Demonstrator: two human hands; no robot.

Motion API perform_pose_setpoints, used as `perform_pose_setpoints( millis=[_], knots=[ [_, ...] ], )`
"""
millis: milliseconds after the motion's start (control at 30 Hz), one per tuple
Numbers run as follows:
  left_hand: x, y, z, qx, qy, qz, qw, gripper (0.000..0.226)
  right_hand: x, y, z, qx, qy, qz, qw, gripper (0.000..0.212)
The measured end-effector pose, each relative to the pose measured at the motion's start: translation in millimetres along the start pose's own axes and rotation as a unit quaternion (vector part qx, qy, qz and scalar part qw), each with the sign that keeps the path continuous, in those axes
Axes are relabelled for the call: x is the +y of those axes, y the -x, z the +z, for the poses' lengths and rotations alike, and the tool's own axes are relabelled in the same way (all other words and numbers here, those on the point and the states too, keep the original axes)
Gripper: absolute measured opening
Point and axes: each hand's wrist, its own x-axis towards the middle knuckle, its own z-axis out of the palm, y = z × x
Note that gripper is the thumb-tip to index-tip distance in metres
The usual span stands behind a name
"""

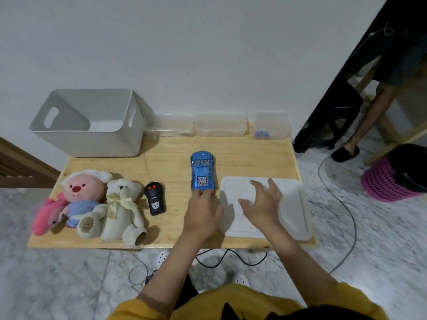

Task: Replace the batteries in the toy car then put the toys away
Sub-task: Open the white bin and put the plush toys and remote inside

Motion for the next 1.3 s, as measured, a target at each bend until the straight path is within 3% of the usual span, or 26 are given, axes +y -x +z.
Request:
perform_pose_setpoints(
  millis=[167,333,467,567,633,733,933,1167,1300],
  knots=[
    [-41.2,-17.5,-86.0,0.119,0.046,0.015,0.992,0.039,-100.6,0.9,49.9,-0.049,-0.059,-0.152,0.985,0.043],
    [-113.0,-36.2,-167.6,0.181,0.029,-0.050,0.982,0.053,-193.2,5.8,99.8,-0.149,-0.077,-0.210,0.963,0.043],
    [-173.6,-48.0,-213.8,0.130,-0.036,-0.122,0.983,0.063,-240.6,1.2,132.3,-0.257,-0.005,-0.227,0.940,0.064],
    [-208.8,-59.0,-234.7,0.005,-0.129,-0.180,0.975,0.075,-259.7,-7.6,155.5,-0.332,0.089,-0.240,0.908,0.086],
    [-226.6,-67.0,-241.2,-0.082,-0.173,-0.194,0.962,0.094,-267.0,-11.7,165.8,-0.356,0.093,-0.236,0.899,0.084],
    [-243.3,-74.1,-240.3,-0.108,-0.188,-0.149,0.965,0.093,-271.1,-16.0,173.4,-0.353,0.072,-0.229,0.904,0.077],
    [-251.4,-84.1,-247.0,-0.050,-0.154,-0.071,0.984,0.073,-283.4,-20.9,158.6,-0.317,0.050,-0.241,0.916,0.062],
    [-215.8,-106.6,-286.8,-0.007,-0.101,0.025,0.995,0.073,-331.5,-36.2,75.0,-0.257,-0.050,-0.279,0.924,0.057],
    [-182.7,-124.3,-328.8,0.034,-0.133,0.059,0.989,0.073,-366.8,-43.0,23.4,-0.172,-0.068,-0.324,0.928,0.059]
  ],
)
